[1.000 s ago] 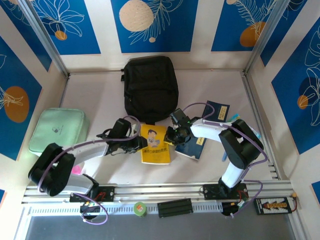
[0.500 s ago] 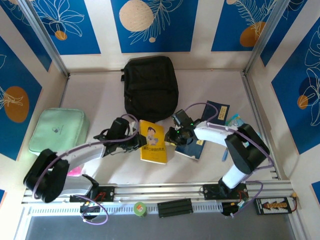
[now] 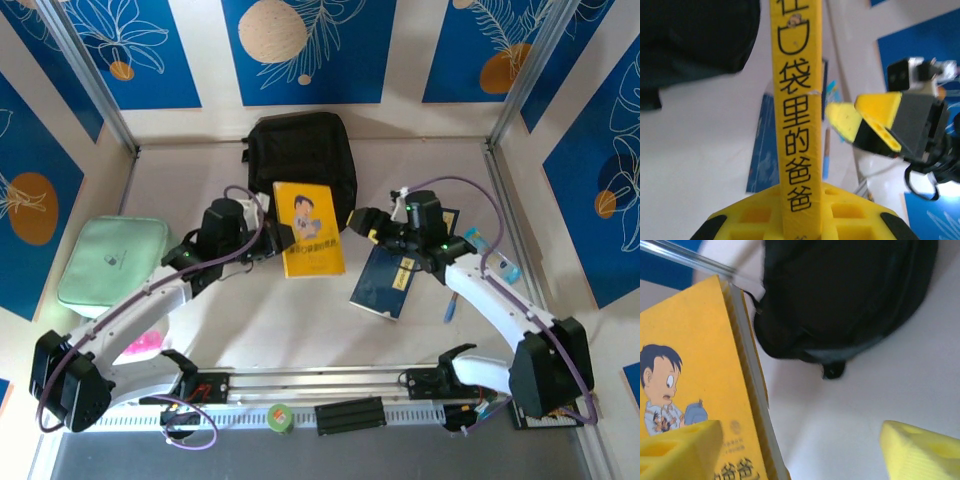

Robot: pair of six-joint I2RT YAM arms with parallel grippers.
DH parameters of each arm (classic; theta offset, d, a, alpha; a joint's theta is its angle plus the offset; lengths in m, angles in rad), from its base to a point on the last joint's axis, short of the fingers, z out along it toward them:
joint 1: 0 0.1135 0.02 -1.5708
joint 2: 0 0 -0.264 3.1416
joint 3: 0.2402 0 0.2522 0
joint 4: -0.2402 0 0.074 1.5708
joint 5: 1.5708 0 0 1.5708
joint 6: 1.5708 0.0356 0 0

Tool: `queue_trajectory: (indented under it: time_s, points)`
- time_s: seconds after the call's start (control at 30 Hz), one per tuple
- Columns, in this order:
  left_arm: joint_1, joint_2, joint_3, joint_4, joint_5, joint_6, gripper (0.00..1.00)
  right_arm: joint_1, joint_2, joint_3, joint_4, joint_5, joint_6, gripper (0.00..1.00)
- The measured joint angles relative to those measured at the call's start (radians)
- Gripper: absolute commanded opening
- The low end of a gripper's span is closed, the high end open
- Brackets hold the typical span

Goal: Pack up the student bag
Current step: Pass the book.

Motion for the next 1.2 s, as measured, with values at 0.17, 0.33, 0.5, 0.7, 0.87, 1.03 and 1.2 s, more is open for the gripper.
queue_trajectory:
  time_s: [0.17,0.33,0.5,0.7,0.87,1.03,1.2]
  points:
    - [0.000,0.057,0.039,0.135,-0.098,-0.069,0.00,-0.080,-0.076,-0.103,0.168,-0.098,0.096,0.98]
    - [-0.005,0.145,0.039,0.279,-0.170,-0.174,0.00,-0.092,-0.080,-0.134,0.313,-0.170,0.227,0.99]
    - [-0.011,0.194,0.039,0.390,-0.238,-0.262,0.00,-0.089,-0.058,-0.182,0.469,-0.202,0.374,0.99]
    - [-0.019,0.256,0.039,0.538,-0.279,-0.352,0.00,-0.068,0.070,-0.224,0.717,-0.220,0.544,0.99]
    - [-0.032,0.318,0.039,0.615,-0.281,-0.404,0.00,-0.033,0.181,-0.220,0.867,-0.220,0.643,1.00]
    - [-0.035,0.338,0.039,0.656,-0.284,-0.438,0.00,0.016,0.247,-0.195,0.965,-0.182,0.706,0.84]
    - [-0.035,0.338,0.031,0.713,-0.290,-0.472,0.00,0.087,0.281,-0.195,1.044,-0.071,0.745,0.70]
